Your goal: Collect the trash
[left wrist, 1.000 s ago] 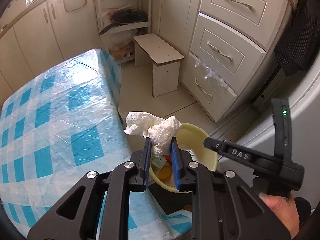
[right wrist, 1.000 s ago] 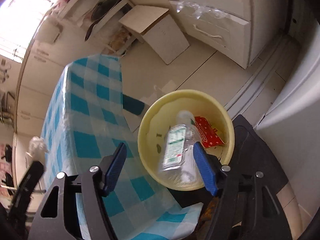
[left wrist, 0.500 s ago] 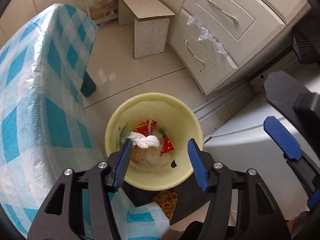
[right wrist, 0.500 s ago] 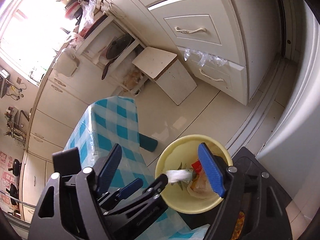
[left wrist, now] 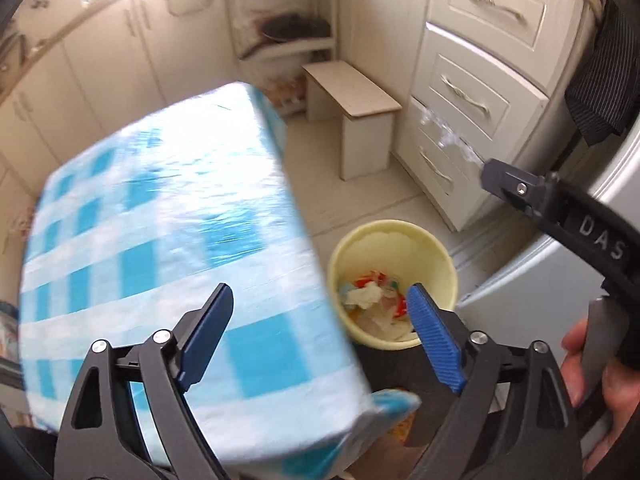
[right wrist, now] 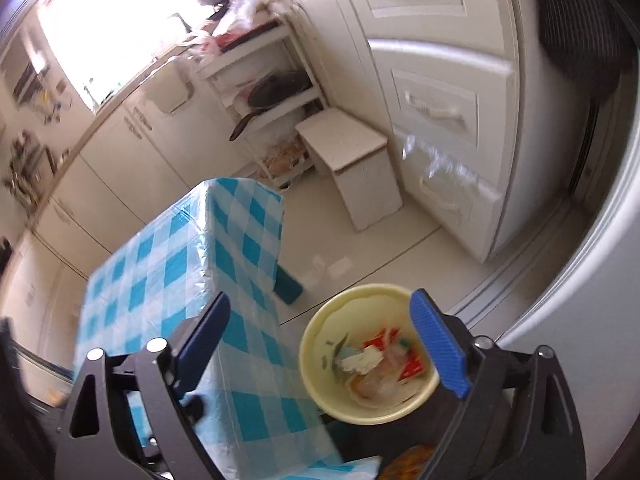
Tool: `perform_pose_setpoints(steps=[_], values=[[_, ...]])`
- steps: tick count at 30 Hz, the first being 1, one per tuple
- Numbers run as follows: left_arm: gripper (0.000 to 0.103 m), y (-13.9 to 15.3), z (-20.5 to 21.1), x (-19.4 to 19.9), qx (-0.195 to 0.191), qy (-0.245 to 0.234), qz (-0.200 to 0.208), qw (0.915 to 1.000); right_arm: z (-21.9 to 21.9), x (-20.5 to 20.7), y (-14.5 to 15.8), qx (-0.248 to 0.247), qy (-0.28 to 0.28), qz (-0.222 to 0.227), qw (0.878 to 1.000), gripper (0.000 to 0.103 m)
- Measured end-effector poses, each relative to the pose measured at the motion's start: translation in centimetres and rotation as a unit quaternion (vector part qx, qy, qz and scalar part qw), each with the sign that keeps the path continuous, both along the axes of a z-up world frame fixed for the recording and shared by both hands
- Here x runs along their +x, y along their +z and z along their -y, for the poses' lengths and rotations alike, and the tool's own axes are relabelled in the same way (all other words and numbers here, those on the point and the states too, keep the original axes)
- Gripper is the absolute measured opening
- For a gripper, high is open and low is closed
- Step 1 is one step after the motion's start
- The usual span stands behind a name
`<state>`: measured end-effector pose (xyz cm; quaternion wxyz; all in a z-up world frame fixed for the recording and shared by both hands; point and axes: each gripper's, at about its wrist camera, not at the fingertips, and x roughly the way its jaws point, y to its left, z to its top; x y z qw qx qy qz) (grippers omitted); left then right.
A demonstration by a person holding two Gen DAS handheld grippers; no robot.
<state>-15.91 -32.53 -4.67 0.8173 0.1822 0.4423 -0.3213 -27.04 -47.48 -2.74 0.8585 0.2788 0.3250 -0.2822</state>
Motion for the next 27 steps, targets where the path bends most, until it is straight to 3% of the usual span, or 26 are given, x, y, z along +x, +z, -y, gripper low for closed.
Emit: perform_pose_setpoints(steps=[2,5,11,18,27], values=[[0.090,1.6,-3.3,-0.6,-0.011,0.018,0.016,0.9996,-2.4,-0.9,1.0,-0.047,-0.005,-0.010,0.999,0.094],[0.093,3.5,-7.4,-1.8,-0.027,0.031,0.036,0.9985,-6.2,-2.9,1.9,-0.079,-0.008,-0.017,0.997,0.095],[0.095,5.7,-13.5,-5.3,-0.031,0.023,0.081,0.9960,-12.8,-6.9,5.6,-0.154,-0.004,-0.021,0.988,0.096],[0.095,8.3,-19.7,-8.8,-0.051,0.039,0.104,0.9925,-17.7,-10.2,9.3,-0.164,-0.008,-0.018,0.986,0.096],[0.095,8.4,-24.2,-12.0,-0.053,0.060,0.114,0.9902,-23.0,-12.1,8.8,-0.144,0.004,0.000,0.990,0.096]])
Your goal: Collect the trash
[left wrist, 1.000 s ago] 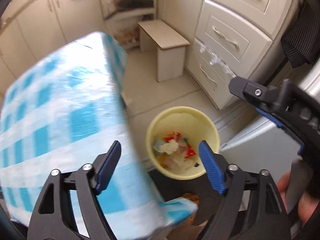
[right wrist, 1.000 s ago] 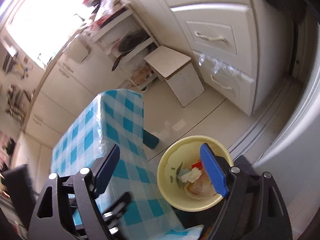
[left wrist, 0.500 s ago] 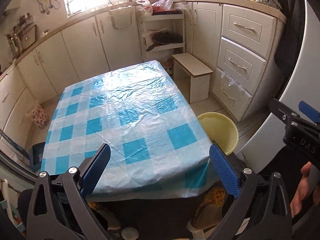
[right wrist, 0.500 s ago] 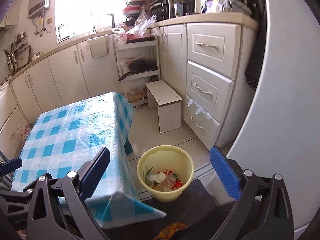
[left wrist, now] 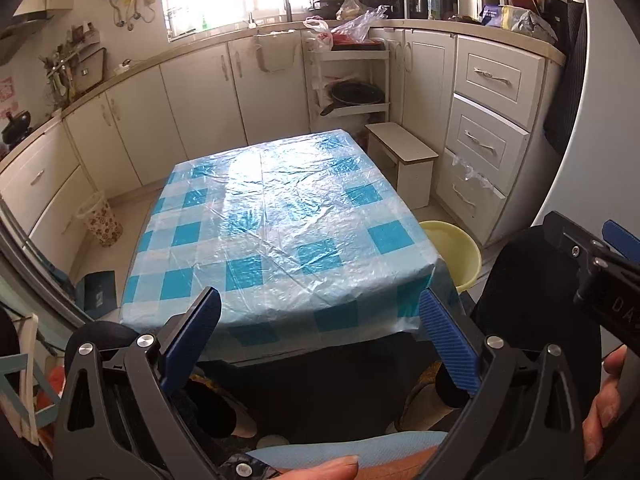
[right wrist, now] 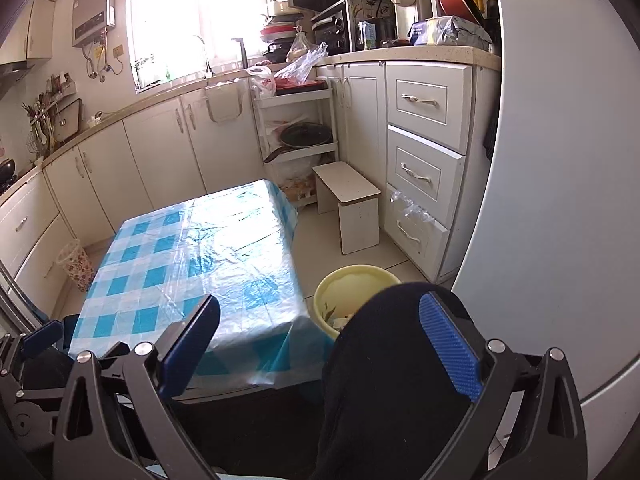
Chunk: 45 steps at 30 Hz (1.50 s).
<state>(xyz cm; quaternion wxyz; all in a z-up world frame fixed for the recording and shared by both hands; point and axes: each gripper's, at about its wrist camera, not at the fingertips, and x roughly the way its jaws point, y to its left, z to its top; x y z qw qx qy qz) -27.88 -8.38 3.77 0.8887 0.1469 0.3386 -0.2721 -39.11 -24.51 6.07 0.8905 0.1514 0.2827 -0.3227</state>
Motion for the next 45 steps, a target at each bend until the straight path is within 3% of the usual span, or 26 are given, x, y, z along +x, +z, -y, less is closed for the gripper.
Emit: perform_pose_setpoints(steps=[5,17,45], values=[[0.095,0.7,-2.0,-0.2,-0.014,0.028,0.009,0.9995,-1.0,-0.2,0.1,-0.002,-0.007,0.008,1.000,0.096],[0.095,1.8,-3.8,-1.2,-0.006,0.052,0.036,0.9980,-2.8,-0.3,0.3,-0.025,0.003,0.009,1.000,0.096],[0.095,1.8,-3.2,-3.0,0.009,0.039,0.048,0.9981,-2.4,-1.4,0.0,-0.017,-0.002,0.013,1.000,0.096]])
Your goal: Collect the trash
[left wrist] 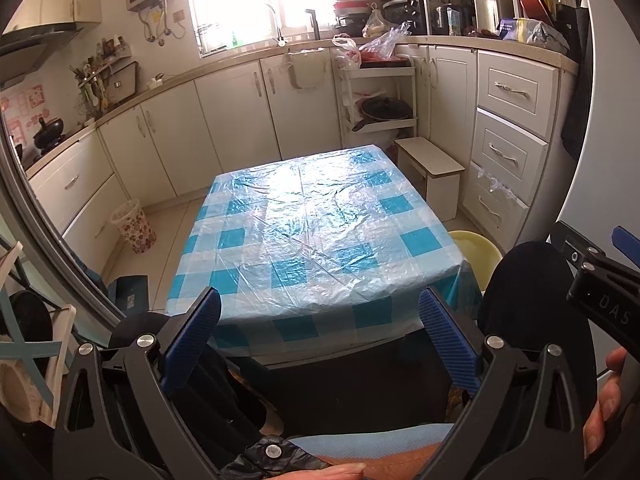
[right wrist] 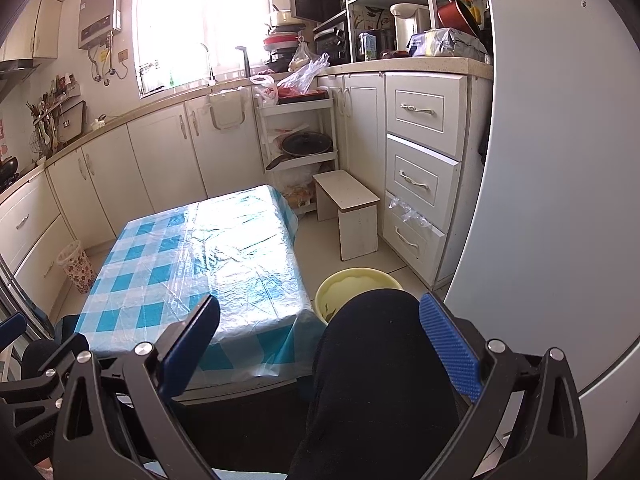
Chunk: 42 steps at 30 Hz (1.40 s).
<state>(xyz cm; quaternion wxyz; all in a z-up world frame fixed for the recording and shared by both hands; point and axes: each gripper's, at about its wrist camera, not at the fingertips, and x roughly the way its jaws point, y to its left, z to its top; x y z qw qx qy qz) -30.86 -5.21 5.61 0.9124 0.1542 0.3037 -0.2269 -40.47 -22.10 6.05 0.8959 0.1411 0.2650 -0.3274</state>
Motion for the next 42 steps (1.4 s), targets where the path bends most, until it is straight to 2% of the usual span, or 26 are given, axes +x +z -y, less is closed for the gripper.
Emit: perform_pose_setpoints(steps=[42], values=[[0.095,-0.06,-0.11,-0.27,0.001,-0.001,0.002,1.0000,0.05,-0.32,-0.18,-0.002,0.004,-0.004,1.000,0.096]])
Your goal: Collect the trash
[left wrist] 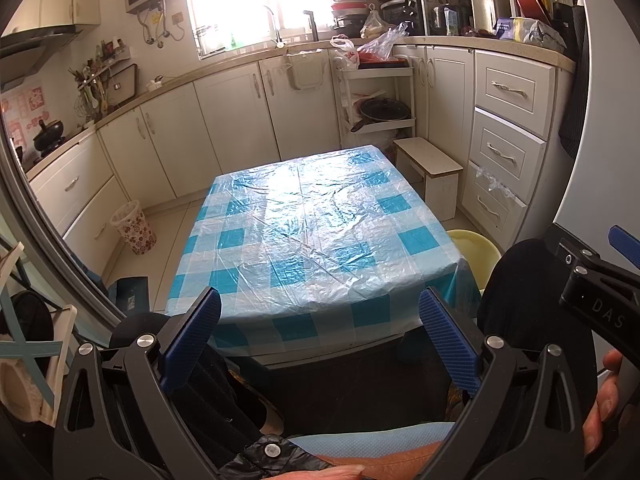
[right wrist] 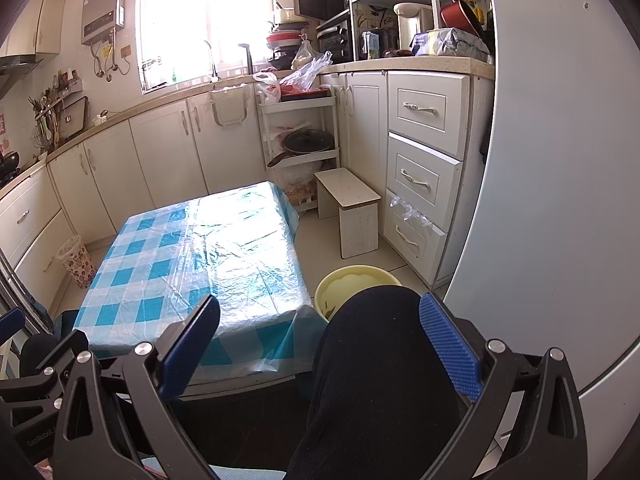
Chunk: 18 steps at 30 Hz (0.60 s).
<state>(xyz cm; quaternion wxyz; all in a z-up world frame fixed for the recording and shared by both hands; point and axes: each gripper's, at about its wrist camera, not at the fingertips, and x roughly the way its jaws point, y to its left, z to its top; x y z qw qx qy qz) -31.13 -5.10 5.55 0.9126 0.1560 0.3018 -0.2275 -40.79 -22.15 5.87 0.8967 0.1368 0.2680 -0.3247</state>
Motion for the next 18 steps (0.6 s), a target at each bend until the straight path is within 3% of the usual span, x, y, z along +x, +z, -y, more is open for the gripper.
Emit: perform_pose_setpoints(steps=[18], values=[[0.095,0.00,0.07,-0.04,0.000,0.000,-0.001,1.0000,-0.08,0.01,-0.10,-0.001,0.000,0.000,1.000,0.096]])
